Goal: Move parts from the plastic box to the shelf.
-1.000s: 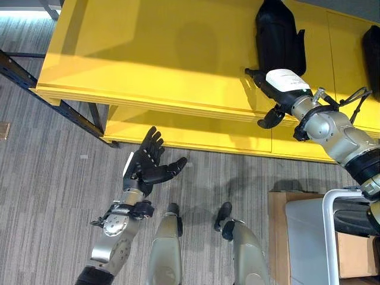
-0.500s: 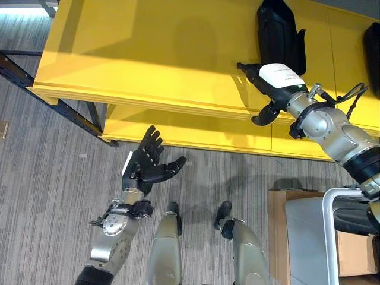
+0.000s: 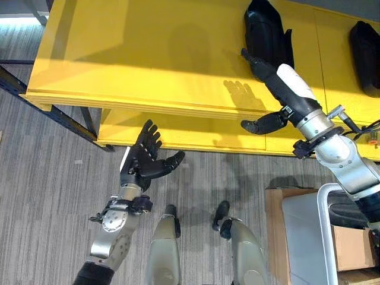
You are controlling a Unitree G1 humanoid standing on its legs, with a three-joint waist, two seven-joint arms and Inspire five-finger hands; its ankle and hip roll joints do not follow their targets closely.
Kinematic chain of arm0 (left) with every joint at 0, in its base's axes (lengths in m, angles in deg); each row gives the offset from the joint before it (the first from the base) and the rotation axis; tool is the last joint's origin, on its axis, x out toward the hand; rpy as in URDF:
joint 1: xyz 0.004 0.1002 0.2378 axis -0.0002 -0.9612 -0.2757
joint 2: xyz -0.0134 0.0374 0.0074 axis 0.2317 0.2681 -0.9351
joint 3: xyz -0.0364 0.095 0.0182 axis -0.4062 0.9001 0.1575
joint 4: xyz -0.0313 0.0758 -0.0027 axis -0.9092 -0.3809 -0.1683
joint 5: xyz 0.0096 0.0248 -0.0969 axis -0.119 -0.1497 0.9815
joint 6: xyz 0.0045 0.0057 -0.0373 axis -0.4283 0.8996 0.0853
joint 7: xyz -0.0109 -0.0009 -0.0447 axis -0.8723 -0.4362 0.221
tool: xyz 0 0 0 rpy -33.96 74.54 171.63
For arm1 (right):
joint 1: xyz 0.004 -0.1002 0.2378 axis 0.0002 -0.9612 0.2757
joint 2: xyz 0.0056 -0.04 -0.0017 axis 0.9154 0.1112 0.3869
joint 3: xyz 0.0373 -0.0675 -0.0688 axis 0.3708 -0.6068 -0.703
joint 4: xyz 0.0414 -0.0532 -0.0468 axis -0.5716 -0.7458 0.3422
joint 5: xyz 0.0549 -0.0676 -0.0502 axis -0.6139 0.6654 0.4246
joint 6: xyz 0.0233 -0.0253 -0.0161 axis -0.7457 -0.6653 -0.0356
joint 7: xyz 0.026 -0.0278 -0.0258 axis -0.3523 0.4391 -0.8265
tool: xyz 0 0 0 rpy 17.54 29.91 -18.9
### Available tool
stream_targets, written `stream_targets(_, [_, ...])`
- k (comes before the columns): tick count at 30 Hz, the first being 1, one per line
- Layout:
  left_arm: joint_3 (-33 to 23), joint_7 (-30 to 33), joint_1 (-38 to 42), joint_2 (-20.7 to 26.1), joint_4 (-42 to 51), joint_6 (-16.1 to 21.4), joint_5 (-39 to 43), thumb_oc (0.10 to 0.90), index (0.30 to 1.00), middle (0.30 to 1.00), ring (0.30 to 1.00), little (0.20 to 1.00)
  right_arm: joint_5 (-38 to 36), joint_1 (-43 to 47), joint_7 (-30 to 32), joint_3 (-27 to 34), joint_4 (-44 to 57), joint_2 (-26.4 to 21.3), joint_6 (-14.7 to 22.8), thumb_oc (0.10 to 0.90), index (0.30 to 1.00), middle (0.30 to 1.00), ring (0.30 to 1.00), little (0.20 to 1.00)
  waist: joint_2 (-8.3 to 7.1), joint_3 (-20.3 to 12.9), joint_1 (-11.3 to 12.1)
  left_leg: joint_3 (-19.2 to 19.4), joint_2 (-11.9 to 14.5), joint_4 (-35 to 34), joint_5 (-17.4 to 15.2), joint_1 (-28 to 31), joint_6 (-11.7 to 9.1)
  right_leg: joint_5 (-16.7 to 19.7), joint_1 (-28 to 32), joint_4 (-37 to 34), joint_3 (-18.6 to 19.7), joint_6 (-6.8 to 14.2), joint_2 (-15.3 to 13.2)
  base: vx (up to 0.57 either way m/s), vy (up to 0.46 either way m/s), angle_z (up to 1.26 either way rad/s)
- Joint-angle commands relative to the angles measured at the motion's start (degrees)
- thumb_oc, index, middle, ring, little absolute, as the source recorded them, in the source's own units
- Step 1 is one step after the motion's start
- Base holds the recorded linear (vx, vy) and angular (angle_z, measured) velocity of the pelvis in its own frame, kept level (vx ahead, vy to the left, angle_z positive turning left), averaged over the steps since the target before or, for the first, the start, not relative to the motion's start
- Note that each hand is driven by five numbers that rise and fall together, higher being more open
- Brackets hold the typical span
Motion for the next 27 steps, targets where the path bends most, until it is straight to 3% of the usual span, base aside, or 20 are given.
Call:
stream_targets(1, [-0.4, -2.46, -1.03, 0.75, 6.94, 5.7, -0.72, 0.9, 1.0, 1.0, 1.0, 1.0, -5.33, 1.77, 2.91, 4.8, 4.37, 0.17, 5.91, 0.9, 1.0, 1.0, 1.0, 1.0, -0.59, -7.35, -0.44, -7.12, 1.78, -6.6, 4.53, 0.43, -2.83, -4.79, 6.52, 1.58, 3.11, 4.41, -1.48, 0.01, 0.008, -0.05])
stream_targets(3, [-0.79, -2.92, -1.78, 0.18, 6.7, 5.48, -0.83, 0.9, 1.0, 1.0, 1.0, 1.0, -7.11, -4.14, 2.24, 7.69, 6.66, 4.12, 6.81, 0.9, 1.0, 1.0, 1.0, 1.0, -0.41, -8.54, -1.3, -6.65, 1.98, -8.91, 4.86, 2.69, -2.91, -4.13, 8.74, -1.09, 3.24, 4.84, -1.17, 0.04, 0.012, -0.05])
stream_targets(6, [-1.1, -3.15, -2.29, -0.02, 6.42, 5.34, -0.83, 0.9, 1.0, 1.0, 1.0, 1.0, -7.85, -6.71, 1.83, 9.13, 7.85, 5.74, 7.03, 0.9, 1.0, 1.0, 1.0, 1.0, -0.29, -9.41, -1.76, -6.42, 1.93, -10.89, 5.71, 3.99, -2.87, -3.2, 9.94, -3.2, 3.27, 5.09, -1.08, 0.05, 0.018, -0.06])
stream_targets(14, [-2.4, -3.96, -5.35, -3.55, 5.35, 5.11, -1.97, 0.9, 1.0, 1.0, 1.0, 1.0, -9.31, -17.9, 0.61, 12.91, 10.8, 14.75, 7.62, 0.9, 1.0, 1.0, 1.0, 1.0, 0.58, -15.16, -3.73, -3.41, 1.52, -25.29, 10.55, 13.65, -3.06, 1.47, 17.07, -16.09, 2.88, 6.88, -0.5, 0.09, 0.026, -0.05])
stream_targets(22, [-3.34, -3.97, -6.72, -6.39, 3.68, 4.94, -4.35, 0.9, 1.0, 1.0, 1.0, 1.0, -8.31, -27.16, -0.25, 15.43, 12.62, 19.96, 7.17, 0.9, 1.0, 1.0, 1.0, 1.0, 1.86, -21.18, -4.45, -0.53, 0.87, -37.59, 14.8, 20.94, -3.77, 4.53, 22.48, -25.06, 2.31, 8.36, -0.13, 0.07, 0.025, -0.07])
stream_targets(27, [-3.08, -2.98, -5.89, -7.45, 2.76, 5.16, -6.25, 0.9, 1.0, 1.0, 1.0, 1.0, -8.16, -29.32, 0.43, 13.96, 10.99, 23.58, 6.8, 0.9, 1.0, 1.0, 1.0, 1.0, 2.45, -23.14, -4.85, 0.38, 0.96, -38.14, 14.57, 21.82, -4.05, 5.53, 23.98, -27.64, 2.42, 8.61, -0.3, 0.03, 0.018, -0.04])
